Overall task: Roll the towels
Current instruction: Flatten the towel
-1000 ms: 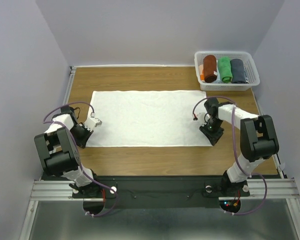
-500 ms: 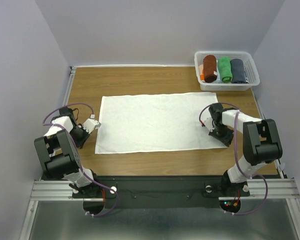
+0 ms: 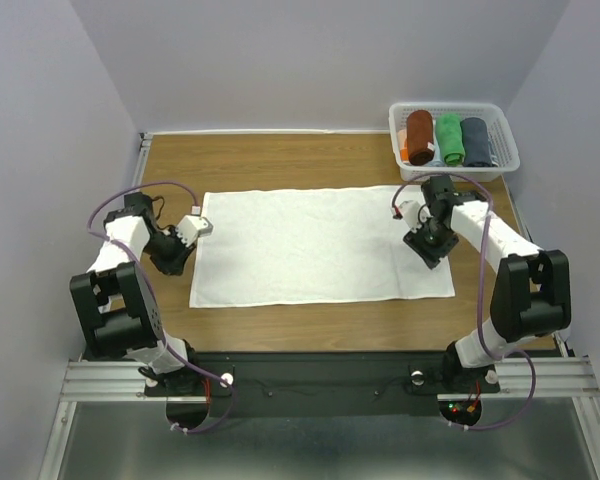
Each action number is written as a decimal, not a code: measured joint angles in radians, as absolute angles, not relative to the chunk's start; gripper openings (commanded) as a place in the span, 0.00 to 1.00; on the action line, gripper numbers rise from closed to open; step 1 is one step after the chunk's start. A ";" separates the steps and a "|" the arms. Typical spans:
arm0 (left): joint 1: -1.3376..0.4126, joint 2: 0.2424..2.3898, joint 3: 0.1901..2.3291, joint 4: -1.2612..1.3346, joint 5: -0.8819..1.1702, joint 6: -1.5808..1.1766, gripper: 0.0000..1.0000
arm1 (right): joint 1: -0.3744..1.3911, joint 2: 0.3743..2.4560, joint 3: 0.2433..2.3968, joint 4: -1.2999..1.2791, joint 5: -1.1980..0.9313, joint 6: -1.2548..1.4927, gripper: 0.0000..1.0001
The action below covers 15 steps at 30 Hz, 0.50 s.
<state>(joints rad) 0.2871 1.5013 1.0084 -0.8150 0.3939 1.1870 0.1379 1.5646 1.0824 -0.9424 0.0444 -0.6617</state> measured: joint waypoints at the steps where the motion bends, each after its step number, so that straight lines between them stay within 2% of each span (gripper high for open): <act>1: 0.269 1.501 1.001 -0.814 0.401 1.187 0.25 | 0.138 1.564 1.110 -0.947 0.040 -0.659 0.46; 4: 0.203 1.499 0.944 -0.808 0.417 1.176 0.25 | 0.138 1.566 1.138 -0.945 0.018 -0.659 0.40; 10: 0.094 1.494 0.837 -0.782 0.437 1.122 0.25 | 0.138 1.662 1.066 -0.926 -0.001 -0.658 0.36; 15: 0.073 1.527 0.823 -0.728 0.435 1.068 0.15 | 0.139 1.718 1.021 -0.920 0.012 -0.658 0.35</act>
<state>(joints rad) 0.0727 1.5272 0.8234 -0.7284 0.4355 1.0676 0.1390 1.7180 1.0214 -0.9199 0.0120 -0.6579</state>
